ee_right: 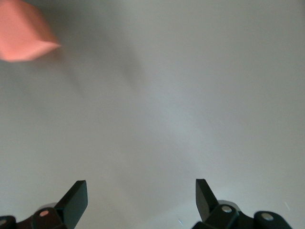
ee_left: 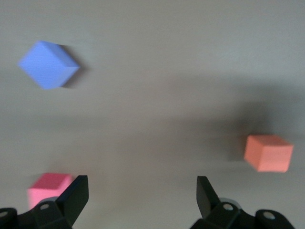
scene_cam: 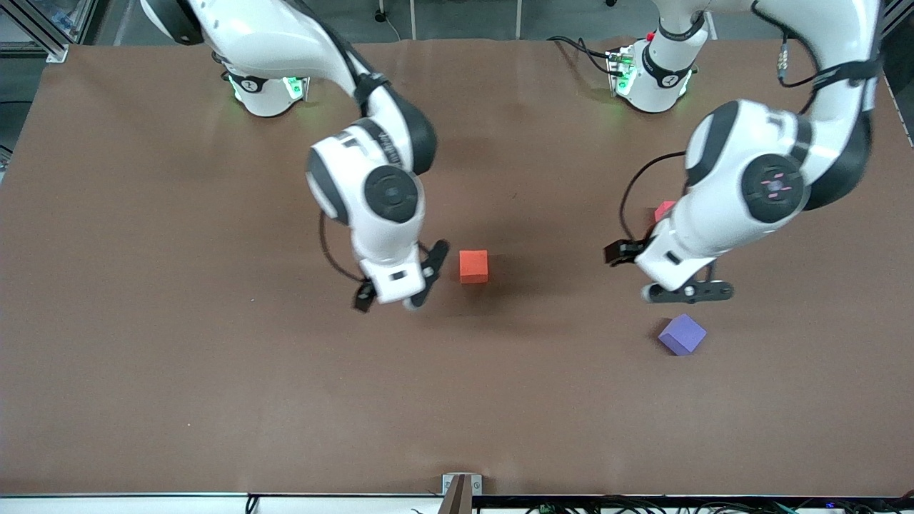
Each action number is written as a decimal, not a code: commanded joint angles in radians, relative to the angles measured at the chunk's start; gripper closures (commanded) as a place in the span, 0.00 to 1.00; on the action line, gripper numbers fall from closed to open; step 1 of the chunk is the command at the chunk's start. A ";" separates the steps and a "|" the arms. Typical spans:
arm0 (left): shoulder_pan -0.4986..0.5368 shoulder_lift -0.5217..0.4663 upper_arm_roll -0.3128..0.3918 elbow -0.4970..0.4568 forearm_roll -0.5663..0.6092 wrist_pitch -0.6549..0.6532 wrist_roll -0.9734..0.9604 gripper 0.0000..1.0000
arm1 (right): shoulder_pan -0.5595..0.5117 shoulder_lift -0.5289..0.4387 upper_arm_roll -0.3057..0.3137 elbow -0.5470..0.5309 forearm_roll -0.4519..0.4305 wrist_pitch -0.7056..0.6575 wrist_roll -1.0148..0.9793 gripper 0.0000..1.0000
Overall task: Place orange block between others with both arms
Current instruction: 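Set down the orange cube while the left gripper reaches toward it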
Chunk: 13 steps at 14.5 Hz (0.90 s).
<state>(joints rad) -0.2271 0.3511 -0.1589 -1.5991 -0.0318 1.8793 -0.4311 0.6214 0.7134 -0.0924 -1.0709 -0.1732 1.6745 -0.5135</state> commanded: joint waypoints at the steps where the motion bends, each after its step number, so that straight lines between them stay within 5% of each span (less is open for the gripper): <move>1: -0.076 0.083 0.006 0.030 -0.013 0.078 -0.128 0.00 | -0.009 -0.025 -0.123 -0.038 -0.008 0.013 0.036 0.00; 5: -0.190 0.195 0.006 0.073 -0.011 0.175 -0.274 0.00 | -0.187 -0.058 -0.156 -0.038 0.168 0.004 0.049 0.00; 13: -0.351 0.357 0.015 0.136 0.001 0.339 -0.432 0.00 | -0.301 -0.161 -0.164 -0.049 0.225 -0.154 0.535 0.00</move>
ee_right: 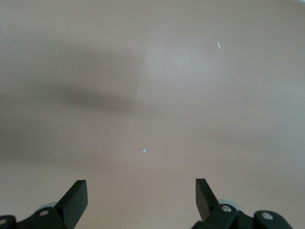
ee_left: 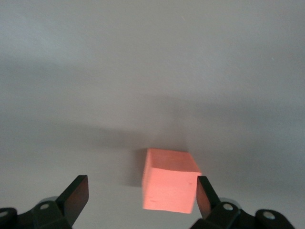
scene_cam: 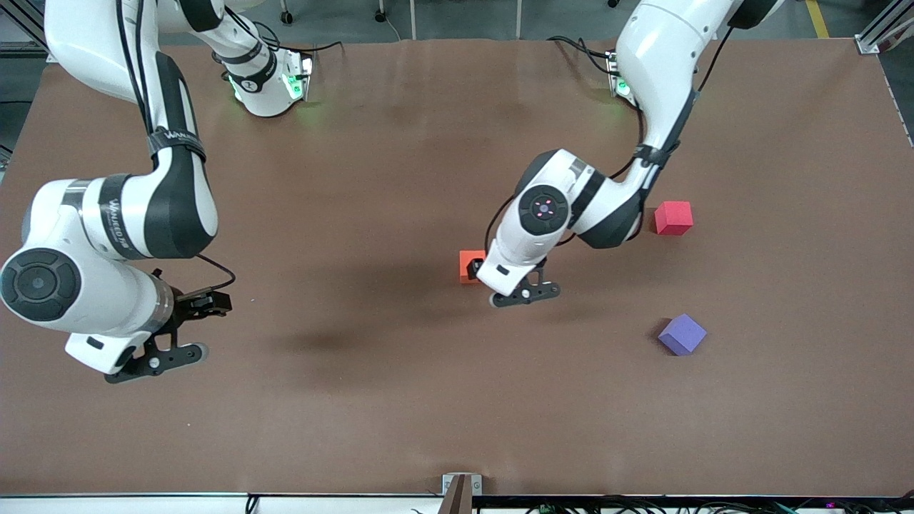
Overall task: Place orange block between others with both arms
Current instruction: 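Grasp the orange cube with the left gripper while the right gripper retracts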
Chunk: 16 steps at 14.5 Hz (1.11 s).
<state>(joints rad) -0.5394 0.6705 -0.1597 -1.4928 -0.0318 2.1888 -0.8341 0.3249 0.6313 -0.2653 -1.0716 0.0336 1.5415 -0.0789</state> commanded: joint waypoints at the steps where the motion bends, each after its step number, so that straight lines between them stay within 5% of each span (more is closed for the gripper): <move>1: -0.057 0.049 0.019 0.031 0.001 0.035 -0.031 0.00 | -0.022 -0.111 0.006 -0.051 0.015 -0.024 0.103 0.00; 6: -0.100 0.078 0.022 0.029 0.064 0.037 -0.037 0.00 | -0.148 -0.271 0.011 -0.114 0.051 -0.001 0.120 0.00; 8: -0.103 0.087 0.022 0.029 0.069 0.037 -0.039 0.00 | -0.206 -0.312 0.024 -0.177 0.156 0.052 0.174 0.00; 11: -0.103 0.119 0.022 0.031 0.078 0.054 -0.042 0.00 | -0.375 -0.401 0.217 -0.321 0.138 0.142 0.172 0.00; 14: -0.103 0.135 0.022 0.031 0.082 0.082 -0.045 0.00 | -0.362 -0.461 0.248 -0.389 0.054 0.186 0.156 0.00; 16: -0.119 0.138 0.025 0.032 0.082 0.082 -0.071 0.19 | -0.349 -0.464 0.247 -0.393 0.040 0.186 0.148 0.00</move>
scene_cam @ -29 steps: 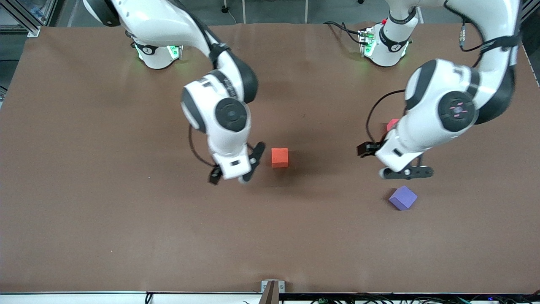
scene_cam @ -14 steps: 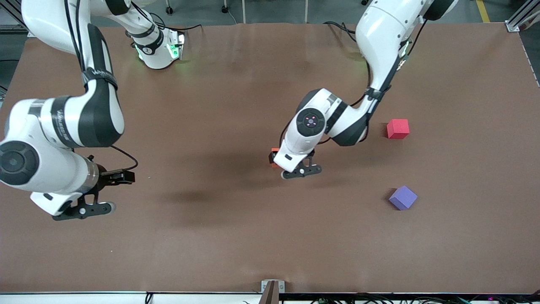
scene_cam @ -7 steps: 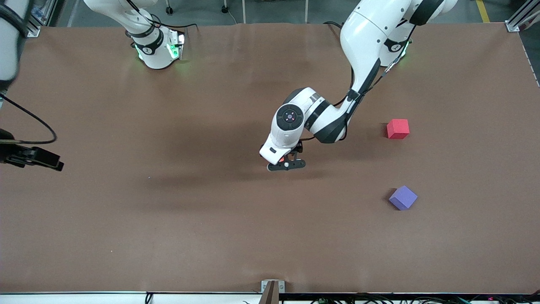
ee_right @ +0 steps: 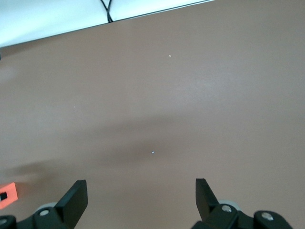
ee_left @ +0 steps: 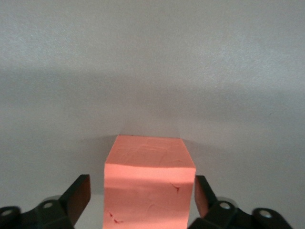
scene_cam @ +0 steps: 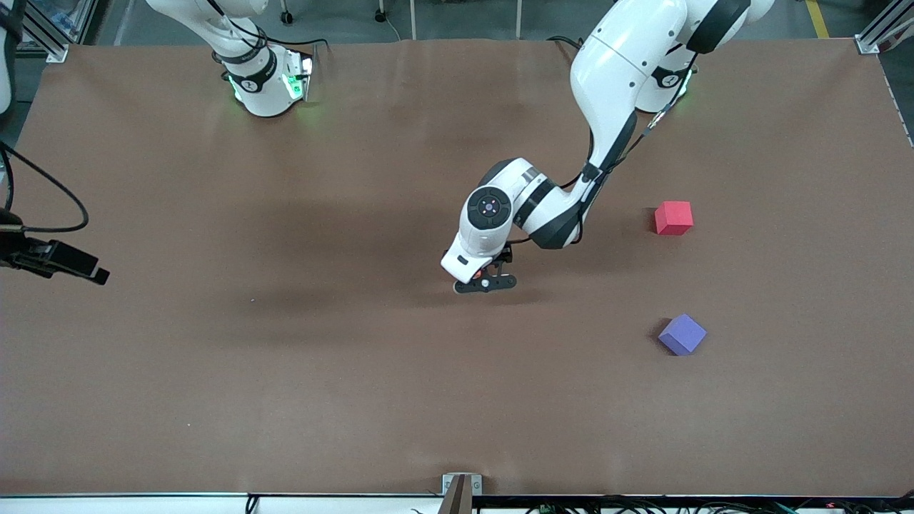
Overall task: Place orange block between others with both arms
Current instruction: 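Grasp the orange cube with the left gripper while the right gripper retracts, then carry the orange cube with the left gripper toward the red cube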
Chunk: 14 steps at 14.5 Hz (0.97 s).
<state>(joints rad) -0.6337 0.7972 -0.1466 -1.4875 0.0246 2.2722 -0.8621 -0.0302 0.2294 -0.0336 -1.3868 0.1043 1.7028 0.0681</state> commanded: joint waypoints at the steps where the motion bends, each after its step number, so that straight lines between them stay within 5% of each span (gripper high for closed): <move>1: -0.024 0.011 0.012 0.027 0.026 -0.002 -0.046 0.41 | 0.004 -0.064 0.014 -0.084 -0.032 0.017 -0.002 0.00; 2: -0.024 0.013 0.012 0.027 0.026 -0.002 -0.046 0.58 | 0.006 -0.061 0.005 -0.084 -0.032 0.009 -0.013 0.00; 5: -0.021 0.010 0.012 0.039 0.028 -0.002 -0.046 0.73 | 0.088 -0.061 -0.097 -0.084 -0.032 0.014 -0.097 0.00; 9: 0.040 -0.054 0.015 0.030 0.029 -0.034 -0.048 0.73 | 0.084 -0.062 -0.098 -0.086 -0.034 -0.011 -0.100 0.00; 12: 0.124 -0.168 0.013 0.015 0.034 -0.236 -0.006 0.73 | 0.093 -0.065 -0.098 -0.089 -0.034 0.000 -0.103 0.00; 14: 0.173 -0.254 0.010 -0.057 0.034 -0.258 0.021 0.73 | 0.092 -0.073 -0.097 -0.100 -0.034 0.001 -0.120 0.00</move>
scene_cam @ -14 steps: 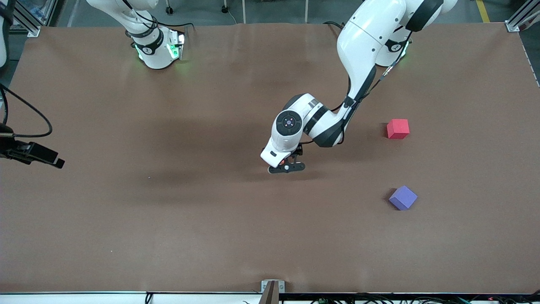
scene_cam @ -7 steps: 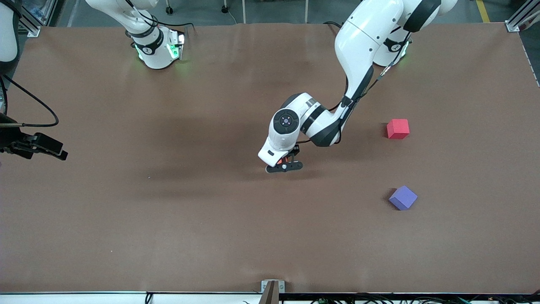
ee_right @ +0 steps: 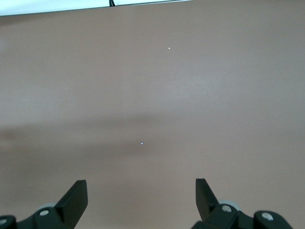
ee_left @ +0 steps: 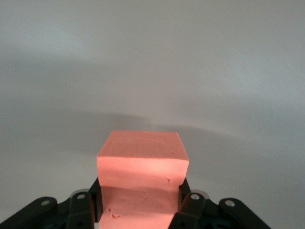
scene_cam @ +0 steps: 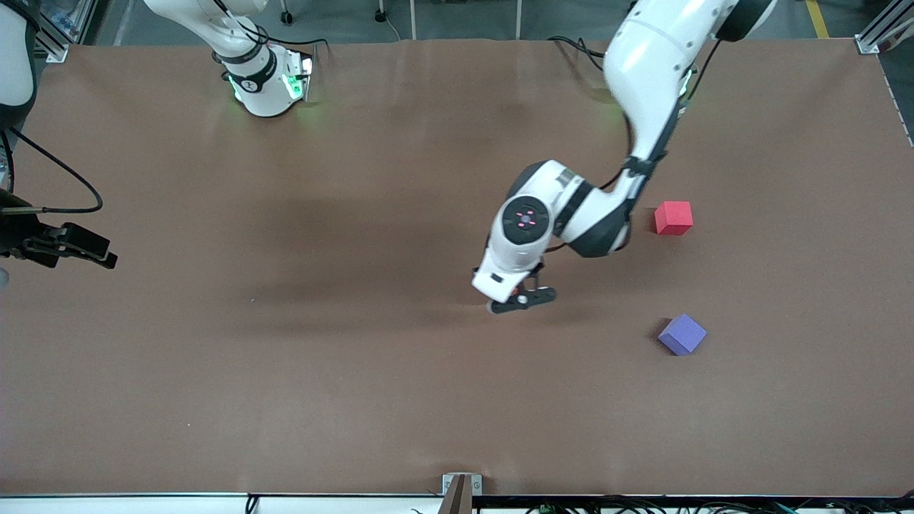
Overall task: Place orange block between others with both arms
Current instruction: 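Carry the orange cube with the left gripper toward the red cube, then lower the orange cube between the red and purple cubes, open the left gripper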
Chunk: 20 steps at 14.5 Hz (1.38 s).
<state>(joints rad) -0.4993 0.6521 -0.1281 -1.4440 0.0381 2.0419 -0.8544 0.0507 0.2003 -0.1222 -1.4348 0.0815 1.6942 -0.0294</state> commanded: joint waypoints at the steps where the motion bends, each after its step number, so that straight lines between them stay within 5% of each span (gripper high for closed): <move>1: 0.062 -0.155 -0.007 -0.152 0.020 -0.028 0.032 0.73 | 0.012 -0.050 -0.010 -0.058 -0.011 0.013 -0.032 0.00; 6: 0.223 -0.318 -0.008 -0.373 0.022 -0.028 0.243 0.73 | 0.014 -0.082 -0.008 -0.111 -0.042 0.051 -0.037 0.00; 11: 0.393 -0.356 -0.007 -0.447 0.025 0.006 0.437 0.73 | 0.017 -0.111 -0.007 -0.153 -0.043 0.078 -0.043 0.00; 20: 0.512 -0.353 -0.011 -0.719 0.043 0.374 0.540 0.73 | 0.015 -0.102 -0.008 -0.107 -0.045 0.059 -0.040 0.00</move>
<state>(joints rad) -0.0131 0.3269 -0.1291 -2.0900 0.0601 2.3465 -0.3383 0.0566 0.1157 -0.1263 -1.5277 0.0526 1.7606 -0.0654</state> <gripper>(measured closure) 0.410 0.000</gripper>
